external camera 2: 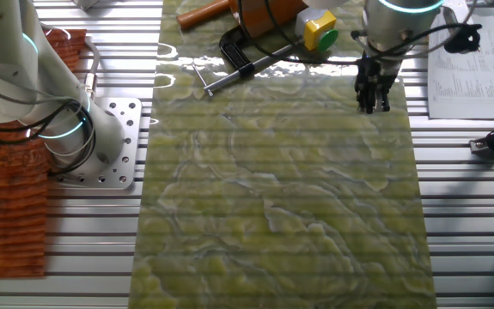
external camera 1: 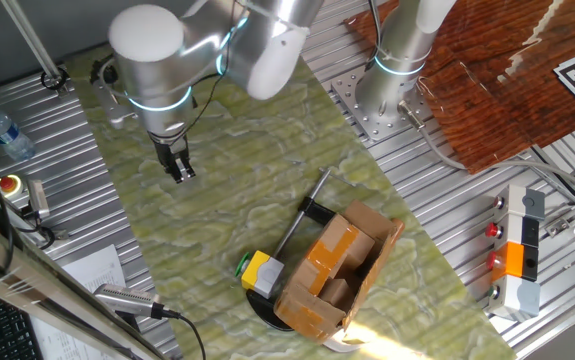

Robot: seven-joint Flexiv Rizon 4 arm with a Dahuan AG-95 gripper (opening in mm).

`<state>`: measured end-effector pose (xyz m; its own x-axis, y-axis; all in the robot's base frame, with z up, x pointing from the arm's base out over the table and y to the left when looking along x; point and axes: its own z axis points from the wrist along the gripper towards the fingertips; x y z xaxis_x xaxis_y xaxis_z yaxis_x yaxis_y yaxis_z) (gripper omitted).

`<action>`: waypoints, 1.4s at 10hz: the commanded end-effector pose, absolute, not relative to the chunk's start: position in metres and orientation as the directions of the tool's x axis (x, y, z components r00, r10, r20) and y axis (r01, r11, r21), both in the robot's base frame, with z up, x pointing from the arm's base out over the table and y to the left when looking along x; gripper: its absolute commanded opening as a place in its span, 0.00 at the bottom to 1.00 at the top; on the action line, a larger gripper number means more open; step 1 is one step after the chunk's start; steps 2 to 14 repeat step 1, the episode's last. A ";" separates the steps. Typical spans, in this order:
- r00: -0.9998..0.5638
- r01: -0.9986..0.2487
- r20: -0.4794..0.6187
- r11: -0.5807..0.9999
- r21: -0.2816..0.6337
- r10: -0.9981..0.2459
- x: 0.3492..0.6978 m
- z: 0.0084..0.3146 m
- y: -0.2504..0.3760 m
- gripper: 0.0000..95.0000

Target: Press the button horizontally

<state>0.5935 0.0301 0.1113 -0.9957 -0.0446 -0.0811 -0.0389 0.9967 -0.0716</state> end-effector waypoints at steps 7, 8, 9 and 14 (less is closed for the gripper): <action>-0.996 -0.038 -0.082 0.995 -0.087 -0.046 0.594 0.112 0.031 0.00; -0.996 -0.038 -0.082 0.995 -0.087 -0.046 0.594 0.112 0.031 0.00; -0.996 -0.038 -0.082 0.995 -0.087 -0.046 0.594 0.112 0.031 0.00; -0.996 -0.038 -0.082 0.995 -0.087 -0.046 0.594 0.112 0.031 0.00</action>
